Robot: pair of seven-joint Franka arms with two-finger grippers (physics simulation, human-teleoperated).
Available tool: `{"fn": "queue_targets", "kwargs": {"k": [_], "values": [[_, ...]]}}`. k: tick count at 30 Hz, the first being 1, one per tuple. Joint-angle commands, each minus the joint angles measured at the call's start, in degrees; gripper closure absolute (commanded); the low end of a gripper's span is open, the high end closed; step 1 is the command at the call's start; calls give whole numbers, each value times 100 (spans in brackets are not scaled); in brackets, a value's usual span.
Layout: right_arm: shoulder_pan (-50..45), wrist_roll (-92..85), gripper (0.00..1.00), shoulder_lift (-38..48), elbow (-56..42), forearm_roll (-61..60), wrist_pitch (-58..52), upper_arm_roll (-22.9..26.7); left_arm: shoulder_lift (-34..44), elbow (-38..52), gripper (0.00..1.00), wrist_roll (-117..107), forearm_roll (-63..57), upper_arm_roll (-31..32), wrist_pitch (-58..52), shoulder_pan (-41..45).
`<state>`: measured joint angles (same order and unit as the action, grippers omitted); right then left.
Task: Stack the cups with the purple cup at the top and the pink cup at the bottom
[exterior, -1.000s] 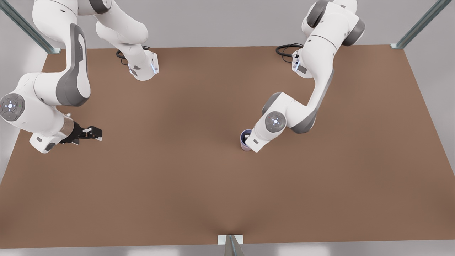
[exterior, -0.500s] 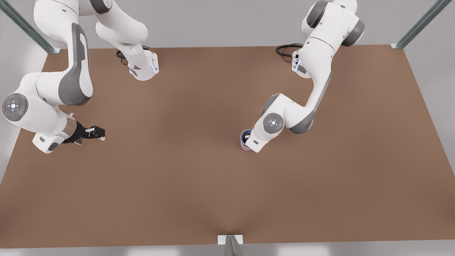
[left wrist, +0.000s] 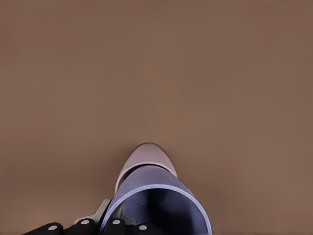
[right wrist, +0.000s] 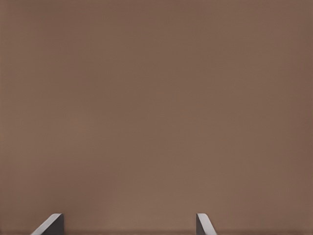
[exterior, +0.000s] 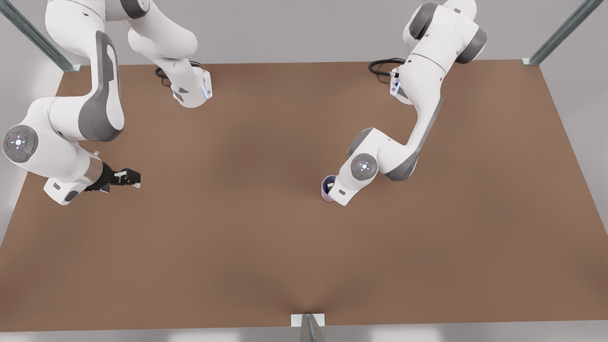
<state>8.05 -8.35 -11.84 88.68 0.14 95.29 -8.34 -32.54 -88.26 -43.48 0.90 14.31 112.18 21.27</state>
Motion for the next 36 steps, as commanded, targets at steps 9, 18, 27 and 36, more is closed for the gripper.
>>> {"fn": "queue_targets", "kwargs": {"k": [9, 18, 27, 36], "values": [[-5, 35, 0, -3, -9, -5, -2, -1, 29, -59, 22, -2, -90, 1, 50, 0], [30, 35, 0, -11, 0, -146, -2, -1, 73, -59, 21, 24, -90, 10, -20, -26], [47, 35, 0, -12, 0, -154, -2, 7, 749, 1224, 1, 1868, -81, -192, -2789, -790], [47, 35, 0, -12, 9, -146, -2, 16, 1488, 802, 0, 4199, -257, -1563, -2578, -852]]}}
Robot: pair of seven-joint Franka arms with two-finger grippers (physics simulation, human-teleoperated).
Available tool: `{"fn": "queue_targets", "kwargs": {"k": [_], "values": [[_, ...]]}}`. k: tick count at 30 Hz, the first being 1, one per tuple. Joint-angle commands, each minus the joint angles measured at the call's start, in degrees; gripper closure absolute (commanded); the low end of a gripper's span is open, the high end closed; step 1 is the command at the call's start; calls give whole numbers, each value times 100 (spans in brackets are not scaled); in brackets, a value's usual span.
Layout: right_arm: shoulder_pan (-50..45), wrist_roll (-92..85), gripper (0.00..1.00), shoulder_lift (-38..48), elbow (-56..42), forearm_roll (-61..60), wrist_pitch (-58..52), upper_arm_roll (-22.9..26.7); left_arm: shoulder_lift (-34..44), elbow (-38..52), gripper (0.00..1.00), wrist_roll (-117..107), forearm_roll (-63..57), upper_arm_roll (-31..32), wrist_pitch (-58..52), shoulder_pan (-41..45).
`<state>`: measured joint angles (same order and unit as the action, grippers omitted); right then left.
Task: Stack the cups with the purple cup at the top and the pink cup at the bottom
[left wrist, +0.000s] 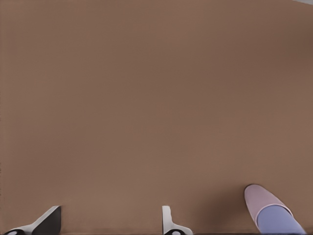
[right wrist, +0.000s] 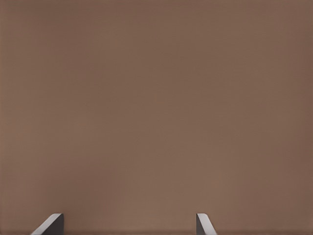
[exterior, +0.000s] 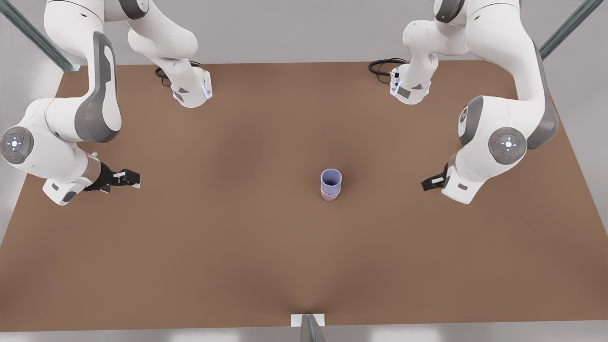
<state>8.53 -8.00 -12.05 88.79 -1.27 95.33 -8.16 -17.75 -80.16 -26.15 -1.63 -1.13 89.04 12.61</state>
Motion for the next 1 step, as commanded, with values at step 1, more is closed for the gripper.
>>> {"fn": "queue_targets", "kwargs": {"k": [1], "values": [[-1, 1, 0, -8, -2, -5, -5, -1, 9, -8, 0, 2466, -4, -18, -264, 5]]}}
